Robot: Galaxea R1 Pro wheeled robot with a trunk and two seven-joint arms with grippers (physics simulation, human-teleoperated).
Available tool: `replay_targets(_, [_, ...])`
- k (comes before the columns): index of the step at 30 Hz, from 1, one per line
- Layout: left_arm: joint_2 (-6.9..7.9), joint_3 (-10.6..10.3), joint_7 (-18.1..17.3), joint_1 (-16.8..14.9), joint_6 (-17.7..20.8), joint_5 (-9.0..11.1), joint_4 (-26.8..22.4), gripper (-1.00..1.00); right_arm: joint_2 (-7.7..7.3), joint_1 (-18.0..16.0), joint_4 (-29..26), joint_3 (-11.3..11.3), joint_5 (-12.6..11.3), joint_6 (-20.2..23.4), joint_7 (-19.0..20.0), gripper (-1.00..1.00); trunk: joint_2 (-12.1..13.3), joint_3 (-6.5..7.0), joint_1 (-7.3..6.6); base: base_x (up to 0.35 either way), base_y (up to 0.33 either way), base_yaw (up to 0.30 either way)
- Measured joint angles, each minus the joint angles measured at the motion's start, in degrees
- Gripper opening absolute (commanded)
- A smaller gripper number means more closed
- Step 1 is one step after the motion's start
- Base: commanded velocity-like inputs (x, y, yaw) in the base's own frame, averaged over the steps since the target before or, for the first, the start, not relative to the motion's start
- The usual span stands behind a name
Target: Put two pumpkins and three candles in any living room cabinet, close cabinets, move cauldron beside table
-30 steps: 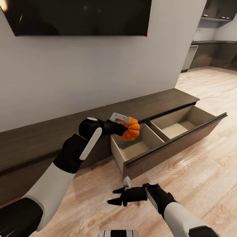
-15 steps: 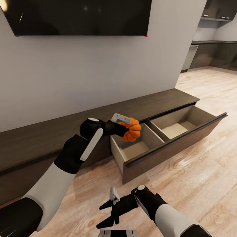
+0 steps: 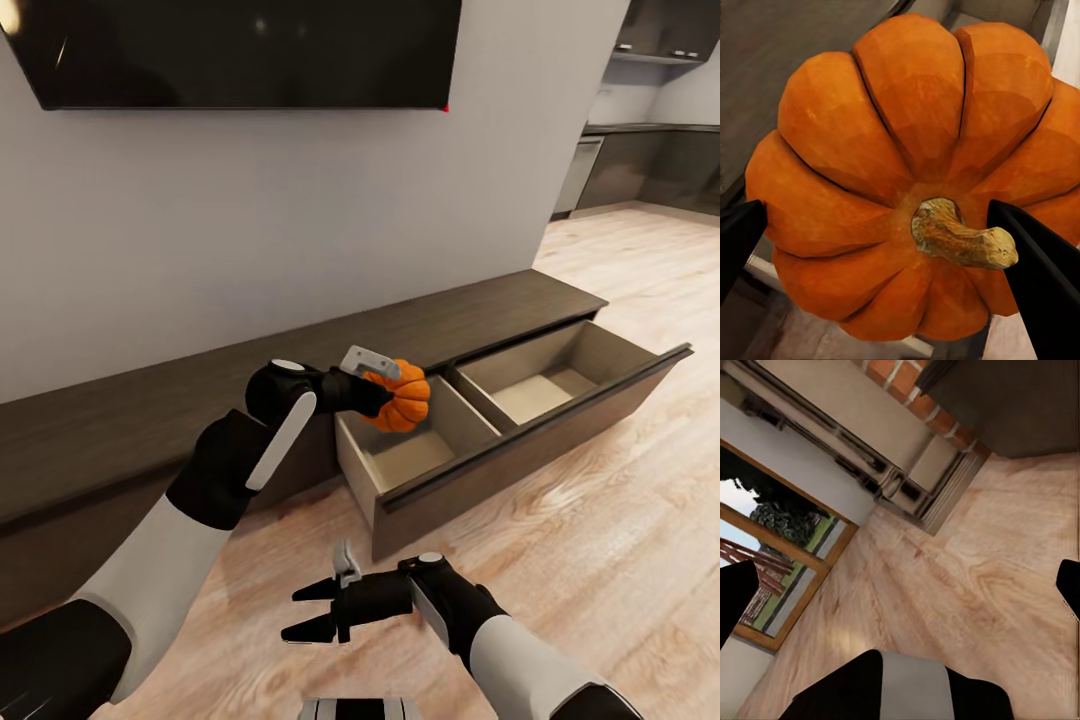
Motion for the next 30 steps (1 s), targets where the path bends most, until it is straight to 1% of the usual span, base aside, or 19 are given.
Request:
replay_targets(4, [0.0,0.0,-0.01,0.0,0.06,-0.22,0.0,-1.0,0.0,0.0,0.27,0.01,-0.07,0.01,-0.14,1.0,0.0,0.0,-0.01,0.287,0.0,0.0])
replay_targets(6, [0.06,-0.04,-0.04,0.0,0.04,-0.58,0.01,-1.0,0.0,0.01,0.49,0.0,-0.17,-0.08,-0.22,1.0,0.0,0.0,0.01,0.106,0.0,0.0])
replay_targets(8, [0.07,-0.1,-0.07,0.0,0.07,-0.01,0.0,-1.0,0.0,0.01,0.55,0.0,-0.18,-0.05,-0.24,1.0,0.0,0.0,0.01,0.054,0.0,0.0])
replay_targets(9, [0.07,-0.43,-0.11,0.0,0.06,-0.09,0.01,-1.0,0.0,0.01,0.57,0.0,-0.13,-0.01,-0.25,1.0,0.0,0.0,0.02,0.022,0.0,0.0])
replay_targets(10, [0.04,-1.44,-0.18,0.01,0.06,-0.19,0.01,-1.0,0.0,0.01,0.59,0.0,-0.09,0.02,-0.25,1.0,0.0,0.0,0.02,0.017,0.0,0.0])
replay_targets(11, [0.02,-1.86,-0.18,0.0,0.09,0.68,0.0,-1.0,0.0,0.01,0.6,0.0,-0.08,0.03,-0.25,1.0,0.0,0.0,0.02,0.011,0.0,0.0])
replay_targets(12, [0.0,-2.62,-0.23,0.01,0.1,0.48,0.0,-1.0,0.0,-0.01,0.6,0.0,-0.06,0.04,-0.25,1.0,0.0,0.0,0.02,0.007,0.0,0.0])
replay_targets(14, [-0.15,-4.21,-1.63,0.01,0.13,0.52,0.01,-1.0,0.0,0.0,0.61,0.0,-0.03,0.07,-0.28,1.0,-0.02,-0.44,0.08,0.004,0.0,0.0])
replay_targets(15, [-0.23,-4.96,-2.84,0.02,0.19,1.72,0.0,-1.0,0.0,0.01,0.61,0.0,-0.03,0.1,-0.3,1.0,-0.03,-0.66,0.11,0.002,0.0,0.0])
replay_targets(16, [-0.28,-5.58,-4.11,0.02,0.2,2.5,-0.01,-1.0,0.0,0.01,0.61,0.0,0.0,0.1,-0.32,1.0,-0.05,-0.89,0.13,0.0,0.0,0.0])
replay_targets(17, [-0.31,-6.12,-5.52,0.01,0.17,2.45,0.0,-1.0,0.0,0.01,0.61,-0.01,0.03,0.12,-0.33,1.0,-0.06,-1.11,0.16,0.0,0.0,0.0])
replay_targets(18, [-0.33,-6.38,-6.02,0.01,0.17,2.63,-0.01,-1.0,0.0,0.01,0.61,0.0,0.04,0.11,-0.33,1.0,-0.07,-1.33,0.18,0.0,0.0,0.0])
replay_targets(20, [-0.34,-6.7,-6.43,0.01,0.09,1.89,0.01,-1.0,0.0,0.01,0.61,0.0,0.05,0.09,-0.34,1.0,-0.1,-1.77,0.23,0.0,0.0,0.0])
replay_targets(22, [-0.35,-6.85,-6.37,0.01,0.05,2.05,0.0,-1.0,0.0,0.01,0.61,-0.01,0.11,-0.06,-0.38,1.0,-0.13,-2.21,0.28,0.0,0.0,0.0])
replay_targets(26, [-0.35,-6.92,-5.77,0.01,-0.1,1.58,0.01,-1.0,0.0,0.01,0.61,-0.01,0.22,-0.26,-0.59,1.0,-0.18,-3.1,0.39,0.0,0.0,0.0])
replay_targets(28, [-0.35,-6.95,-4.59,0.01,-0.15,1.34,0.01,-1.0,0.0,0.01,0.61,0.0,0.28,-0.33,-0.88,1.0,-0.21,-3.54,0.44,0.0,0.0,0.0])
replay_targets(30, [-0.35,-6.96,-3.35,0.0,-0.2,0.9,0.01,-1.0,0.0,0.01,0.61,0.04,0.31,-0.38,-1.02,1.0,-0.21,-3.55,0.43,0.0,0.0,0.0])
